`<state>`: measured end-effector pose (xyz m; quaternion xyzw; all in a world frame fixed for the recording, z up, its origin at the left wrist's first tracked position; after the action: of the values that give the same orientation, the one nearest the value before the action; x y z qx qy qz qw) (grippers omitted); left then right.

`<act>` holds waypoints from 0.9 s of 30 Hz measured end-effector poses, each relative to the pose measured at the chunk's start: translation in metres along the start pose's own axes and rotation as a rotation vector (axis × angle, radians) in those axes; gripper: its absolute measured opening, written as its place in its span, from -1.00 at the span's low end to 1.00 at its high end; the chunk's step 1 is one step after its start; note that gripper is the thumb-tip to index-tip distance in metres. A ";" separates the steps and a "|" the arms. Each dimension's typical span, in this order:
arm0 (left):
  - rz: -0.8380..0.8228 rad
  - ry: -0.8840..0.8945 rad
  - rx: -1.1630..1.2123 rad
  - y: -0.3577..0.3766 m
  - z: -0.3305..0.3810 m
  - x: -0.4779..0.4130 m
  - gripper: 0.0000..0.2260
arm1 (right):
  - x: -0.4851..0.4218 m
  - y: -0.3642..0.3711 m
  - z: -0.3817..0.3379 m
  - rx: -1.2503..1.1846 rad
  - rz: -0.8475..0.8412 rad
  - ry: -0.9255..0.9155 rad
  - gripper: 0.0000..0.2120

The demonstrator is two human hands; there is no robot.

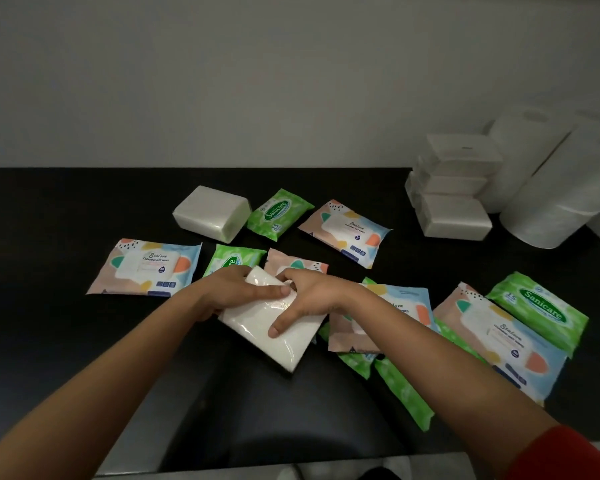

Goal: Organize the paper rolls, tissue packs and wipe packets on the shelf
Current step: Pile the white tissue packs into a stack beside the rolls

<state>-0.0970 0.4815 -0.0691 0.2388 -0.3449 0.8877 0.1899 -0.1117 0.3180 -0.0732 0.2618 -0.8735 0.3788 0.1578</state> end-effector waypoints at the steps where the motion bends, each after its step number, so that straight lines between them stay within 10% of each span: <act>1: 0.012 0.008 0.016 -0.002 0.001 -0.001 -0.45 | 0.002 -0.004 0.001 -0.041 0.005 0.000 -0.17; 10: 0.059 0.120 0.371 0.003 0.042 -0.013 -0.57 | 0.020 -0.056 0.024 -0.403 0.235 -0.028 -0.38; 16: 0.051 0.109 0.599 0.035 0.094 -0.033 -0.31 | 0.041 -0.096 0.075 -0.866 0.388 0.096 -0.41; 27: 0.031 0.171 0.753 0.128 0.205 -0.071 -0.79 | 0.077 -0.181 0.179 -0.997 0.599 0.104 -0.60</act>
<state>-0.0435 0.2365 -0.0421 0.2117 0.0189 0.9717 0.1036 -0.0837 0.0545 -0.0502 -0.1212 -0.9734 -0.0379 0.1905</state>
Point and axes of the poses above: each hand's wrist, its own x-axis away from the middle knuckle, its own y-axis out of the palm, z = x × y, the point moved 1 cm from there along -x, towards the middle knuckle, and after that the axes turned 3 degrees about z, right-handed, at the moved point
